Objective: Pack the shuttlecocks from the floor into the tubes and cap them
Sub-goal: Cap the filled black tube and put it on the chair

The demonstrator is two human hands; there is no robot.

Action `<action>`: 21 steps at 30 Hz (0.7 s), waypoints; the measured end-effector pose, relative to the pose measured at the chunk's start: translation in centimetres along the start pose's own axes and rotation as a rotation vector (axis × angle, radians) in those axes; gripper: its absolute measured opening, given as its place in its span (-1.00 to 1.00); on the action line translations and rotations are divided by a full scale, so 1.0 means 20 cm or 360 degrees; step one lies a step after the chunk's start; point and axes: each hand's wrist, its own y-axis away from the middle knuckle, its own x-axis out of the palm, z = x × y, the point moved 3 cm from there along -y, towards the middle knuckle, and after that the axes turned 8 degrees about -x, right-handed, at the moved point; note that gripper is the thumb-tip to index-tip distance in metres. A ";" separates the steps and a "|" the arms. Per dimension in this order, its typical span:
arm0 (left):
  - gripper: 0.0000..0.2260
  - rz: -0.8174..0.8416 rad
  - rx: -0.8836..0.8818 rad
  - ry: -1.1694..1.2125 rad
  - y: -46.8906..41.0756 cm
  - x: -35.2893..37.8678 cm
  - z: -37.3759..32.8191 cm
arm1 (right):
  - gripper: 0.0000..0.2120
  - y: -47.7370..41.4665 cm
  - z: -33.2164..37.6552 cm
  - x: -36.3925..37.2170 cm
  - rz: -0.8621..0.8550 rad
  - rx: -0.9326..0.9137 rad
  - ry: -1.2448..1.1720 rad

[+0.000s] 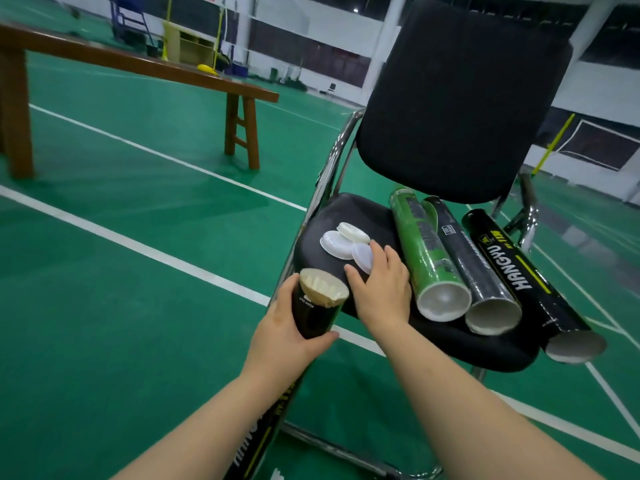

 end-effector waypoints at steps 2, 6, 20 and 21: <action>-0.17 0.0015 0.0000 -0.0022 0.00 0.01 0.00 | -0.38 -0.01 0.00 0.01 0.0050 0.0010 0.0043; -0.16 0.0040 0.0012 -0.0028 0.01 0.04 -0.01 | -0.45 -0.02 0.01 0.00 0.0159 -0.0045 0.0127; -0.16 0.0027 0.0090 -0.0079 0.09 0.00 -0.12 | -0.93 0.14 0.12 -0.23 -0.0669 -0.0041 -0.1006; -0.16 0.0032 0.0098 -0.0075 0.10 0.00 -0.13 | -0.90 0.16 0.15 -0.28 -0.0730 -0.0018 -0.1201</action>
